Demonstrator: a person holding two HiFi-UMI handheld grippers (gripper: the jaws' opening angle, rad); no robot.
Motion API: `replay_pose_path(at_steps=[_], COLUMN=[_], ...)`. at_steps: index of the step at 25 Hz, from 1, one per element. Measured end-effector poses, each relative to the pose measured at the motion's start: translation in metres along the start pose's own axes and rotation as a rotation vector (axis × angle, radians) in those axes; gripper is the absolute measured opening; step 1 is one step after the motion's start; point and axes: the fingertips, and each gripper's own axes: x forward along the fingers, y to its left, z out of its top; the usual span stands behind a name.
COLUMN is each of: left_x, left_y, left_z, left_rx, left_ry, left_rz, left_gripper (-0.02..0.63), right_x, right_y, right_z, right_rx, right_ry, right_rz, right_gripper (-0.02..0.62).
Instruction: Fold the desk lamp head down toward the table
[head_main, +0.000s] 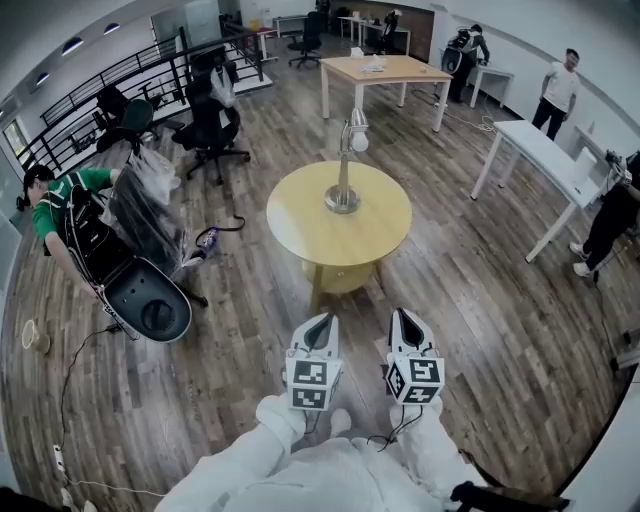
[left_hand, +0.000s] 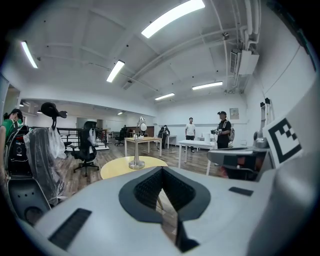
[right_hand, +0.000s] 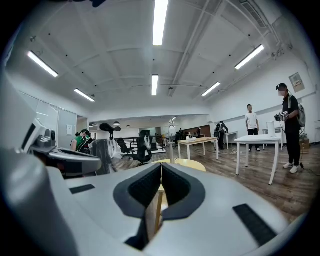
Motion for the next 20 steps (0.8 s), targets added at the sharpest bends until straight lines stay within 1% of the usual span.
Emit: replay_pose_path(at_steps=[6, 11, 16, 20], left_x=[0.061, 0.104, 0.132, 0.146], left_y=[0.015, 0.022, 0.029, 0.036], left_z=[0.019, 0.03, 0.035, 0.034], left_rx=[0.009, 0.027, 0.028, 0.026], left_ry=[0.005, -0.005, 0.001, 0.018], left_rz=[-0.002, 0.005, 0.02, 0.029], left_gripper=[0.0, 0.002, 0.002, 0.001], right_x=[0.056, 0.093, 0.122, 0.137], right_y=[-0.032, -0.057, -0.072, -0.078], right_z=[0.015, 0.019, 0.025, 0.022], right_rx=[0.002, -0.002, -0.005, 0.0], right_ry=[-0.011, -0.01, -0.013, -0.003], right_rz=[-0.003, 0.0, 0.015, 0.022], right_gripper=[0.014, 0.014, 0.014, 0.014])
